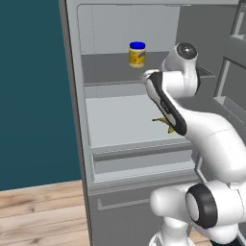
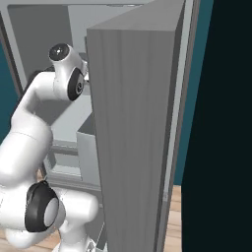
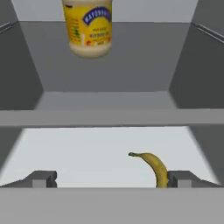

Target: Move the mayonnaise and banana from the second highest shelf to the top shelf to make space. Then, place the pitcher from the counter on the cleared second highest shelf.

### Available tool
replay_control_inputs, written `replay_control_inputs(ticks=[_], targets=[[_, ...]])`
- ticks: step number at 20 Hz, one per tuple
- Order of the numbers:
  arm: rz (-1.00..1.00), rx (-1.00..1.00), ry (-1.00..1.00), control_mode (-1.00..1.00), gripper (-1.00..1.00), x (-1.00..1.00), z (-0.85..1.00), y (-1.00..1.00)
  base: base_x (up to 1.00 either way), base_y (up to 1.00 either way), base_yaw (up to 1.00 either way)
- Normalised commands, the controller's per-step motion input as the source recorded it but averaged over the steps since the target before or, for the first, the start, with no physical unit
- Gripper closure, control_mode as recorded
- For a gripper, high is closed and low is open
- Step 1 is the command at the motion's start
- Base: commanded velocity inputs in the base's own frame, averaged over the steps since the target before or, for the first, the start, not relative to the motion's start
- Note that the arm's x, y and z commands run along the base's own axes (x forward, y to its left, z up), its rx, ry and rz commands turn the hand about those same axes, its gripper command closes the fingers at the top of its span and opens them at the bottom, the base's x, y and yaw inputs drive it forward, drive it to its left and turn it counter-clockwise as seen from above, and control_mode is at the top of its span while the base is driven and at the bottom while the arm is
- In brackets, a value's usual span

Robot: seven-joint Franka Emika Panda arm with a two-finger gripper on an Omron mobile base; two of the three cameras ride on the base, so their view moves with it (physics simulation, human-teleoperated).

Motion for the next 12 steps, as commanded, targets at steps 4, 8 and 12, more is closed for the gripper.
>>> replay_control_inputs(ticks=[4,8,12], targets=[[0.0,-0.11,0.08,-1.0,-1.0,-0.23,-0.85,-0.13,0.0,0.0,0.0],[0.0,-0.09,0.08,-1.0,-1.0,0.0,-0.68,-0.14,0.0,0.0,0.0],[-0.01,-0.04,0.17,-1.0,-1.0,0.0,-0.37,-0.29,0.0,0.0,0.0]])
